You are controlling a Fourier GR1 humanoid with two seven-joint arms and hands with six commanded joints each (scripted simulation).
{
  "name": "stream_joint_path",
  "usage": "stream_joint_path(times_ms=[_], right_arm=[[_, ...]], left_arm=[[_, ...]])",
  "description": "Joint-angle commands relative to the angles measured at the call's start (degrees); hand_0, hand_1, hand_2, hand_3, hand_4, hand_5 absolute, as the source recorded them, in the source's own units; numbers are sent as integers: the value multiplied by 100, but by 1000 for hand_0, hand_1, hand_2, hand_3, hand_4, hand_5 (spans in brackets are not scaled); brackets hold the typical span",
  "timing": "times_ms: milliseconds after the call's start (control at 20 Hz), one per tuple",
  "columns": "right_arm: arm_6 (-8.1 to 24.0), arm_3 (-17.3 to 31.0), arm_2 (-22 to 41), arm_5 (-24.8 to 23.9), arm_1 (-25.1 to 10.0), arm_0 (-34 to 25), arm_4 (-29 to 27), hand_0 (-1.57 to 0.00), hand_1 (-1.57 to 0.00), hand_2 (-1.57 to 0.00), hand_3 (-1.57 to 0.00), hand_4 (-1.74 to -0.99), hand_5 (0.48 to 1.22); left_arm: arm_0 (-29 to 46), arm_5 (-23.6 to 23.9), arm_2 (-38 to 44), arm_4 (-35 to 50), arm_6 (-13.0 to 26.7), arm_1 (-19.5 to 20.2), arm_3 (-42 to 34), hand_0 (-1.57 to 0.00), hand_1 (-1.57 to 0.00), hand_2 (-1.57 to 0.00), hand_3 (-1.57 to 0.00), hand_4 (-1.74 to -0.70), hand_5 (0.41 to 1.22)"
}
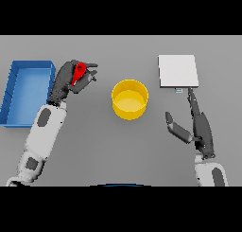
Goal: Pick up the red beaker and tilt it to pour out 1 green nut into yellow bowl. Pick up the yellow bowl and place it on the metallic measuring scale.
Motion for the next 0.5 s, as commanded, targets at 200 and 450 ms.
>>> stream_joint_path(times_ms=[200, 450], right_arm=[[106, -87, 56, -32, 12, 26, 102, 1, 1, 1, 1, -1256, 678], [202, -161, 87, 6, 43, 61, 75, 1, 1, 1, 1, -1252, 685]], left_arm=[[-364, -74, -527, -473, 510, 142, 140, -1564, -1565, -1565, -1562, -1733, 1111], [-932, -18, -1191, -1345, 1102, 411, 512, -1568, -1568, -1568, -1567, -1738, 1131]])
